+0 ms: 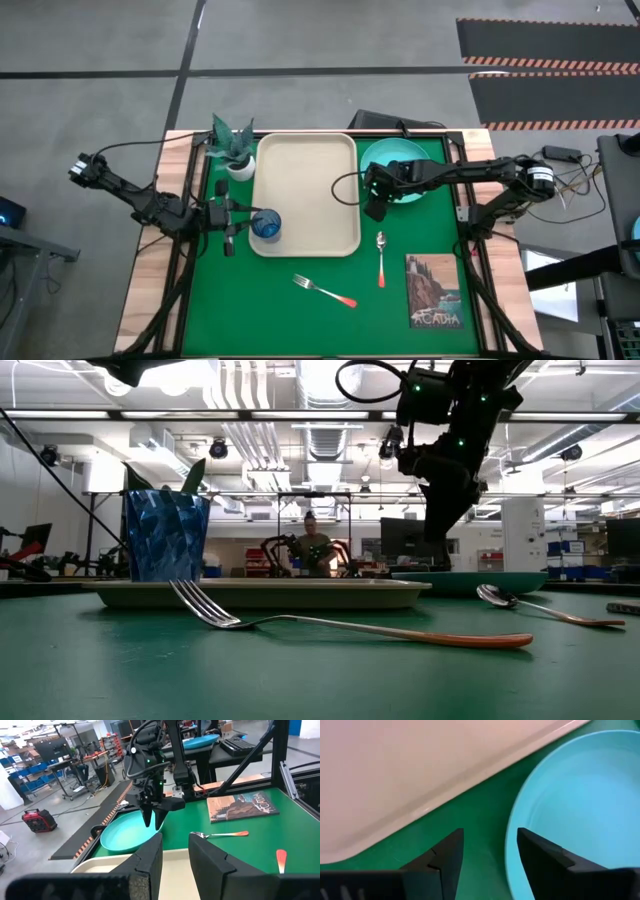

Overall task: Pick and place plate/cup/fork/spoon on tray
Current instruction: Put the blue plate on the serving tray to the right of the blue glass

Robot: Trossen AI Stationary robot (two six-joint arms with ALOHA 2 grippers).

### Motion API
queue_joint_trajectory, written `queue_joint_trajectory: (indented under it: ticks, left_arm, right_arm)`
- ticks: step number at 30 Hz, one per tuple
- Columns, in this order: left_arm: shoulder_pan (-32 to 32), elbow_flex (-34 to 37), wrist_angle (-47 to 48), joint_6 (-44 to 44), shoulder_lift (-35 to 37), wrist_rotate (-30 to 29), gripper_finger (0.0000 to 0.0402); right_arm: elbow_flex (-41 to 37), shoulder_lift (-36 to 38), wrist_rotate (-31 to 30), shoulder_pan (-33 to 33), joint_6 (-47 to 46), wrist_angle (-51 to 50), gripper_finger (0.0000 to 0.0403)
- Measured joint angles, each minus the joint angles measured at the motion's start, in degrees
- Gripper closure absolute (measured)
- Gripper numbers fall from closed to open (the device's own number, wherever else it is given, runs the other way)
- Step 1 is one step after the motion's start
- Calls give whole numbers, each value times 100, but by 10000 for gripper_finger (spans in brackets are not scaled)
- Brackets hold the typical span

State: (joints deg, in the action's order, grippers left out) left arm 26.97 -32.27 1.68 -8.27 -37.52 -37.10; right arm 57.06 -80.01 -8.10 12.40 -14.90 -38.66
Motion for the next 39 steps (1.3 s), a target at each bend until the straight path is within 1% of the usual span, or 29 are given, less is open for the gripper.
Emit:
queue_joint_trajectory:
  ticks: [7,18,29,39]
  left_arm:
    - [0,0,14,4,-9,-5,322]
    - [1,0,3,-4,-20,-12,322]
    - [0,0,-21,-13,-20,-98,322]
    - [1,0,-30,-15,-26,-97,322]
  right_arm:
    - [0,-11,-95,2,2,4,226]
    - [-5,-277,-94,0,13,35,227]
    - [-9,-535,-91,32,648,166,225]
    - [-11,-517,-94,76,729,356,225]
